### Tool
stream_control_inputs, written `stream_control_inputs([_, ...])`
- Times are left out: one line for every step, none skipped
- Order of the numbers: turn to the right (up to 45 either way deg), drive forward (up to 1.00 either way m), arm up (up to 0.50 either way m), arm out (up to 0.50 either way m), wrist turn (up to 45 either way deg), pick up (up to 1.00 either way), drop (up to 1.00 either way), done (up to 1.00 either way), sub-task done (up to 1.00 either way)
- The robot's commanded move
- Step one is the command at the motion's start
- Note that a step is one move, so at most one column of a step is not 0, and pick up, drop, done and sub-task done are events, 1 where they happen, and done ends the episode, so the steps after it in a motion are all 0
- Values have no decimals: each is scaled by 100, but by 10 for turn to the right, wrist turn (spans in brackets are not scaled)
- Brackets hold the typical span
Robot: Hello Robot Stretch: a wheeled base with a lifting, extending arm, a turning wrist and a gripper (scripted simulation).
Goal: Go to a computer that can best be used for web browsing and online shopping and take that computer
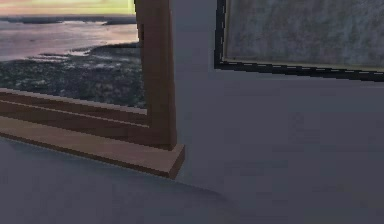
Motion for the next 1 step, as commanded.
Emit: stream_control_inputs([0, 0, 0, 0, 0, 100, 0, 0, 0])
